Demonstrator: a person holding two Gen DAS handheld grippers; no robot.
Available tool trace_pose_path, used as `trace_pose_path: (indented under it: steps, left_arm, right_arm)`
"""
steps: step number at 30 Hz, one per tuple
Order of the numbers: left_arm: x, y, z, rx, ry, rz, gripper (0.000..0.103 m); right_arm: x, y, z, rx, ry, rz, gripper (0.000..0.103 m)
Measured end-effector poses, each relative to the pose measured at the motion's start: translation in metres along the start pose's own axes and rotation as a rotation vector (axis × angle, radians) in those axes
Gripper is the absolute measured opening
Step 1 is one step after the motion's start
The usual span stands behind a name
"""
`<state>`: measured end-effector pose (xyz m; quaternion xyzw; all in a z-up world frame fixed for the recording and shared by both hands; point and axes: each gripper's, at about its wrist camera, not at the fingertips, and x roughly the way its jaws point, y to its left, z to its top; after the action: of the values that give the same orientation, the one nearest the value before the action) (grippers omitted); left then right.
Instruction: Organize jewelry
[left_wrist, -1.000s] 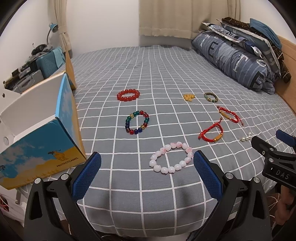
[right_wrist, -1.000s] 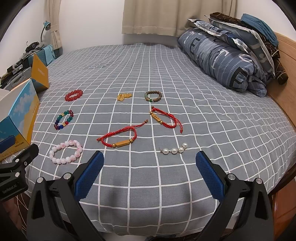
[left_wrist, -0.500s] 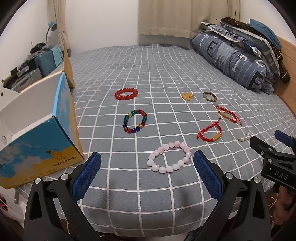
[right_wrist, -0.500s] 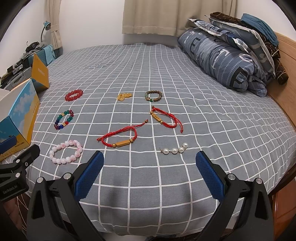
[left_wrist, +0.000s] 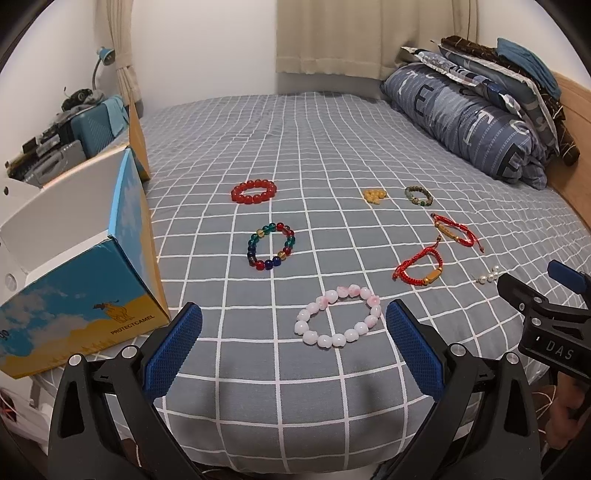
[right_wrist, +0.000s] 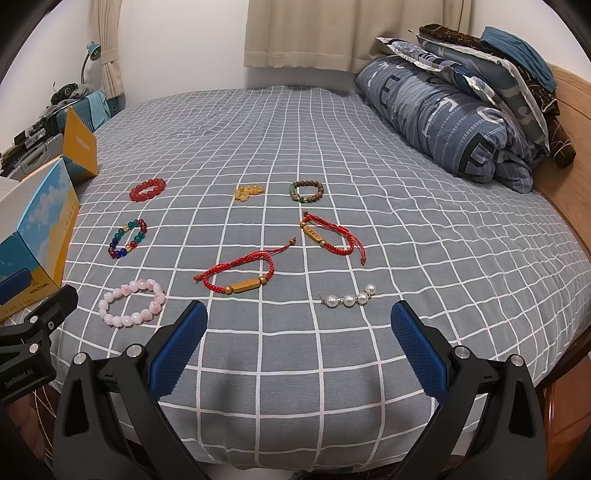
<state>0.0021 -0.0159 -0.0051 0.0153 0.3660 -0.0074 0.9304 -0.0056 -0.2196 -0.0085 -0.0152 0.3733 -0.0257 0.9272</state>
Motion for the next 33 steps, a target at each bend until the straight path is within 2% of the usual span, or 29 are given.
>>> trace_pose_path:
  steps: [33]
  left_arm:
    - [0.0002,0.0007,-0.0004,-0.004,-0.001,0.002,0.097]
  right_arm:
    - [-0.0016,0.0007,0.0001,0.000,-0.003,-0.005,0.096]
